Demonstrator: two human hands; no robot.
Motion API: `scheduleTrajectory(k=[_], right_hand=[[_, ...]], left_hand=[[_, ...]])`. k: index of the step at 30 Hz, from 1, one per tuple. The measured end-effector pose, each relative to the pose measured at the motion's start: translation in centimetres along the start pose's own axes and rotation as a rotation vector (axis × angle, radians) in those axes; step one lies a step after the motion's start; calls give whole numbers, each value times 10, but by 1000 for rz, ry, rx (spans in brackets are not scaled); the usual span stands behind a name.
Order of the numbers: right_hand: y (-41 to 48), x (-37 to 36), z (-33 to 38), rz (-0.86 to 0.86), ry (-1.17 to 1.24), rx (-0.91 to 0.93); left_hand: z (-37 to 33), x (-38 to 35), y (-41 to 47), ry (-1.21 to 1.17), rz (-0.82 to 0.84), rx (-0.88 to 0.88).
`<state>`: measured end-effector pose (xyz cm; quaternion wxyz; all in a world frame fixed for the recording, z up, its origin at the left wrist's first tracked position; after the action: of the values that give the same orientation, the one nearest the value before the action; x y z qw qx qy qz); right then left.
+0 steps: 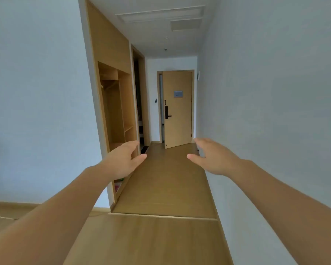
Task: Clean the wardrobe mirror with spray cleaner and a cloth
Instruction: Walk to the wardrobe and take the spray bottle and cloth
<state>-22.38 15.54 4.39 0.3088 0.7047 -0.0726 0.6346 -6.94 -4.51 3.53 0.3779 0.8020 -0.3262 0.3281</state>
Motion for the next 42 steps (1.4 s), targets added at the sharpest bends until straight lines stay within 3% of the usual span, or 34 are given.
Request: scheduleTrajectory(k=[7,18,33,42], right_hand=[[30,-71,-14,146,-20,-127],[82,-151,-72,207,-36,-184],[242,-255,-190,272,19,-40],[320,-321,-216,358,30,10]], left_hand=[[70,-56,48,-46,125,21],[124,-139,118,-83,211,59],[150,-276,252,-21,264,236],[186,-328,312,-48,318,286]])
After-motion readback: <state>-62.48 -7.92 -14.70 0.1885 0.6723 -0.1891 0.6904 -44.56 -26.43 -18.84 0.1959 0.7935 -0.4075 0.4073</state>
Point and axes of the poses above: each hand's wrist, its own y-axis towards the middle knuckle, its own x-axis out of the back of the hand, z = x × y, the point moved 9 cm from there along y, towards the middle knuckle, and after that the axes turned 15 degrees about -y, right-handed, at the moved point
